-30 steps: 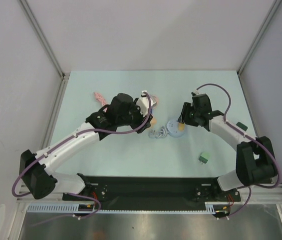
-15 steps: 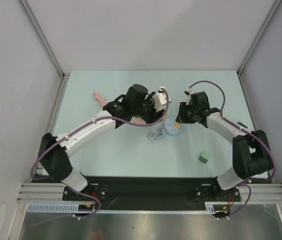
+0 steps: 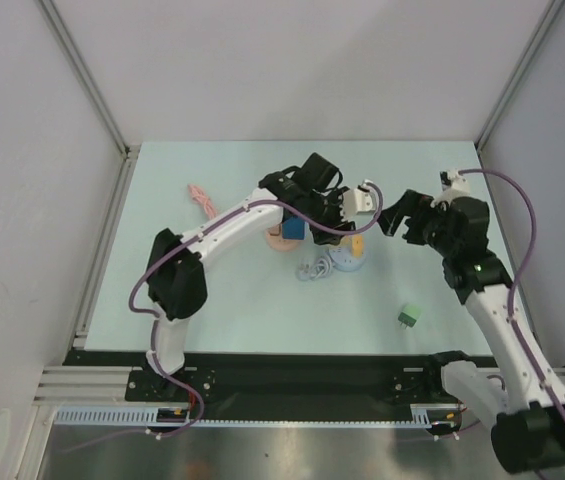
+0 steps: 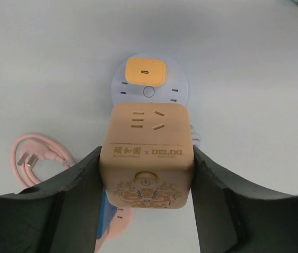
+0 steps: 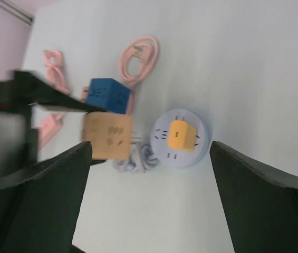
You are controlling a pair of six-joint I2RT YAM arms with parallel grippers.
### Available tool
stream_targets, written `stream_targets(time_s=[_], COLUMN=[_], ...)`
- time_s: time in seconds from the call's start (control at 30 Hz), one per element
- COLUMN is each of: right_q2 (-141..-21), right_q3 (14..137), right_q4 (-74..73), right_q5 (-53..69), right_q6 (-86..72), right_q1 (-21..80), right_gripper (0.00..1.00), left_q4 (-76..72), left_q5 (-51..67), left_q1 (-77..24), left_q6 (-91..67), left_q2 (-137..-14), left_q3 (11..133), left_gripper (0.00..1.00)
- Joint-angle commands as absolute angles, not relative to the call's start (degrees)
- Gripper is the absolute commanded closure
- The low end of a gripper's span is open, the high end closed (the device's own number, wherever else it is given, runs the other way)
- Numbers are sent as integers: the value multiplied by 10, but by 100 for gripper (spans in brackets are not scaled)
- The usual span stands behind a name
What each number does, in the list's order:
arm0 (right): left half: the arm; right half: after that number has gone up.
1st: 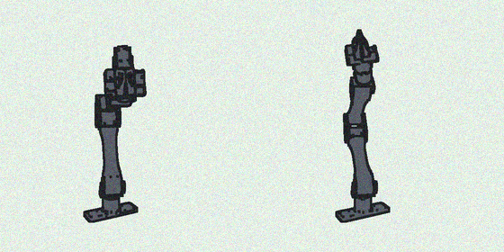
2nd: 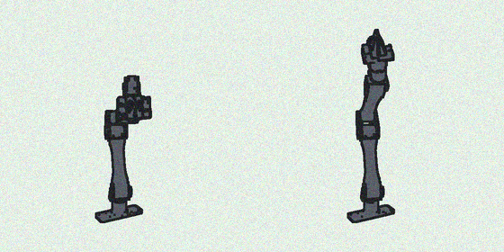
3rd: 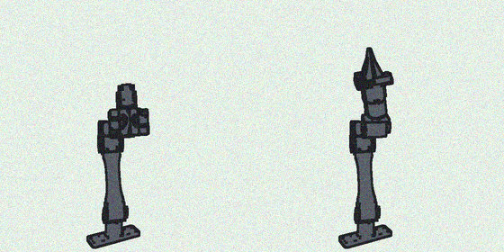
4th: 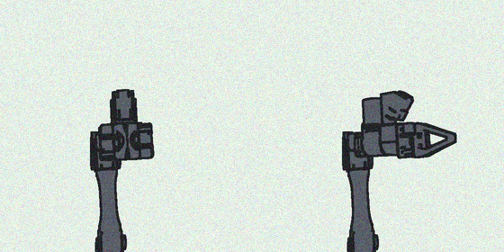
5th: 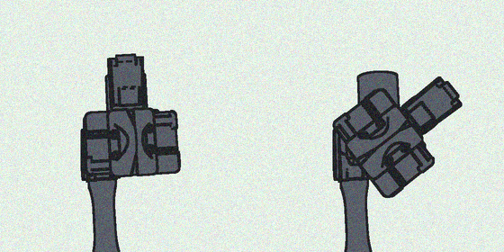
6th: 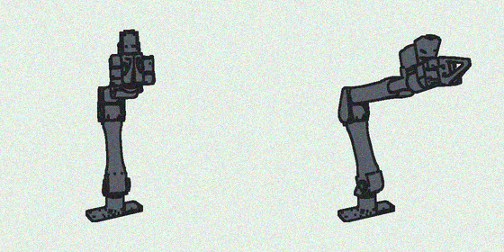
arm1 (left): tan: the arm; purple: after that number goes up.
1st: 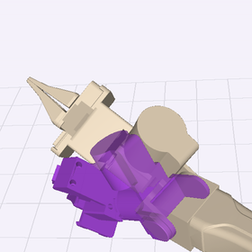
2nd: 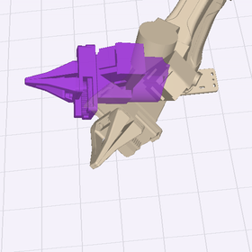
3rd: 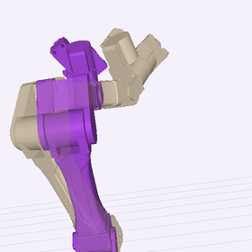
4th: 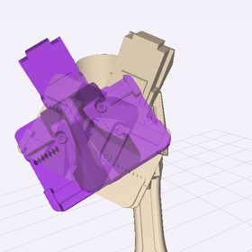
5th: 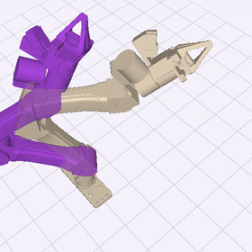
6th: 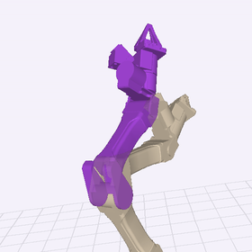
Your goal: Insert the plug
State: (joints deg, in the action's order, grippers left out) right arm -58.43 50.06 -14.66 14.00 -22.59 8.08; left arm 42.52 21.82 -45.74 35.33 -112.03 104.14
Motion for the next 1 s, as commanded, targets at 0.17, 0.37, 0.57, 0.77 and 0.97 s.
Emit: stream_targets(time_s=[0.17, 0.37, 0.57, 0.77, 0.97], right_q2=[-414, -403, -406, -402, -402], right_q3=[425, 444, 486, 502, 524], right_q4=[-184, -214, -239, -258, -268], right_q5=[112, 54, 51, 41, 43], right_q6=[-261, -251, -246, -245, -246], right_q1=[46, 47, 48, 44, 40], right_gripper=[0, 0, 0, 0, 0], left_q4=[511, 512, 518, 525, 540], left_q5=[180, 159, 130, 110, 134], left_q1=[-479, -483, -483, -483, -482], left_q6=[386, 385, 399, 417, 438], left_q2=[-1226, -1256, -1272, -1273, -1288], left_q3=[1167, 1187, 1194, 1201, 1223], left_gripper=[99, 100, 100, 99, 100])
